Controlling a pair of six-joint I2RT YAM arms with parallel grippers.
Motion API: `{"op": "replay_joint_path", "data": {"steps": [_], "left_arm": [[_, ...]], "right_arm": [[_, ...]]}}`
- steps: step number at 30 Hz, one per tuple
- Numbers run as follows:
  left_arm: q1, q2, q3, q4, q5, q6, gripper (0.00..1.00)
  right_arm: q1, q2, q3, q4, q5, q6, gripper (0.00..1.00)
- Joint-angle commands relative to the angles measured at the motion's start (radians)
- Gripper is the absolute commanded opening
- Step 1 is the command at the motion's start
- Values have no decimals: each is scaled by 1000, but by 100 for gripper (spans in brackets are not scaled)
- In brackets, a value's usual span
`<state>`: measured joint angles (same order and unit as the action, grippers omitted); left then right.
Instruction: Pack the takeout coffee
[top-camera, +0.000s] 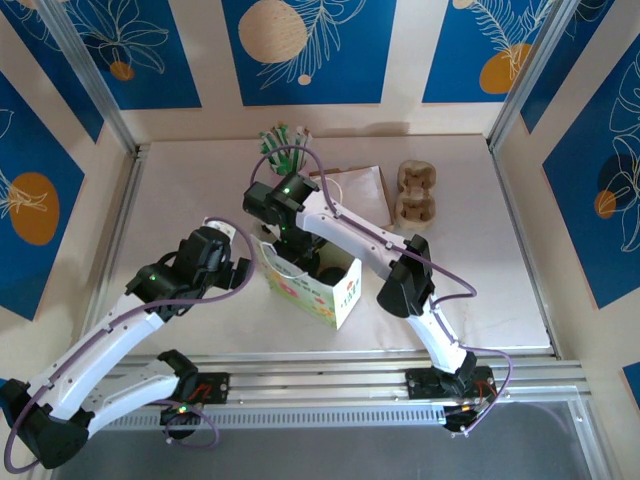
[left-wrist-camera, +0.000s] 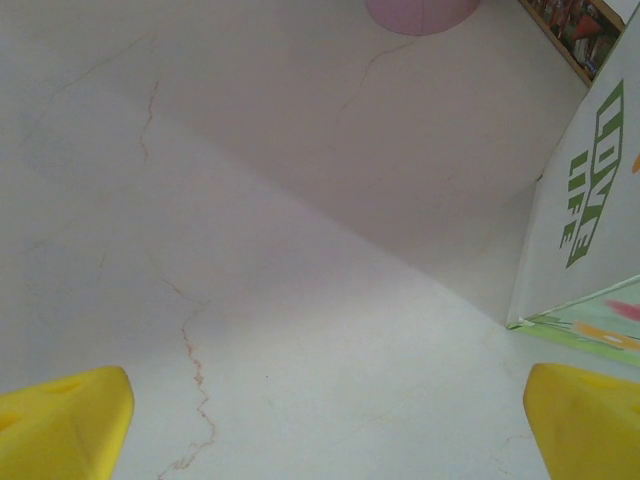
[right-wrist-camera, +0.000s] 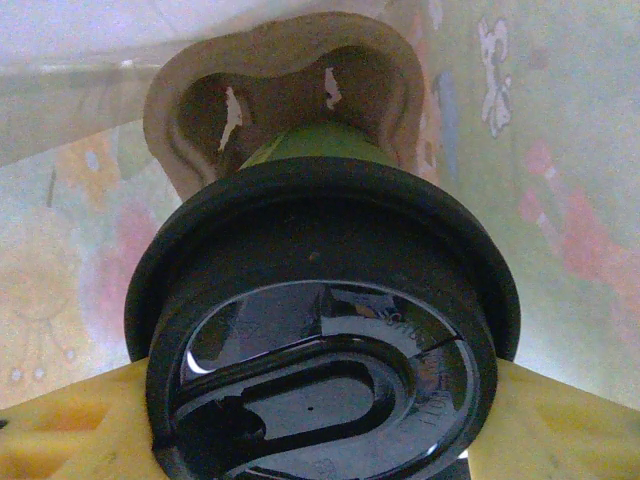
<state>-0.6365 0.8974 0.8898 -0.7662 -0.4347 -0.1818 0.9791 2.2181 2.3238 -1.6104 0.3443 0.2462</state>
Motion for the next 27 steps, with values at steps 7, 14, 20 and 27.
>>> {"op": "replay_joint_path", "data": {"steps": [7,14,20,27], "left_arm": [[13,-17,-12,5,7,8,100],[12,-15,-11,3,5,8,100],[13,-18,-11,-1,4,7,100],[12,-17,-11,0,4,9,100]], "right_arm": [[11,-57,-138,-56,-11,29,65],[11,-92,-231,-9,-19,38,65],[10,-111,-286,25,-28,48,65],[10,-126,-327,49,-26,64,65]]}}
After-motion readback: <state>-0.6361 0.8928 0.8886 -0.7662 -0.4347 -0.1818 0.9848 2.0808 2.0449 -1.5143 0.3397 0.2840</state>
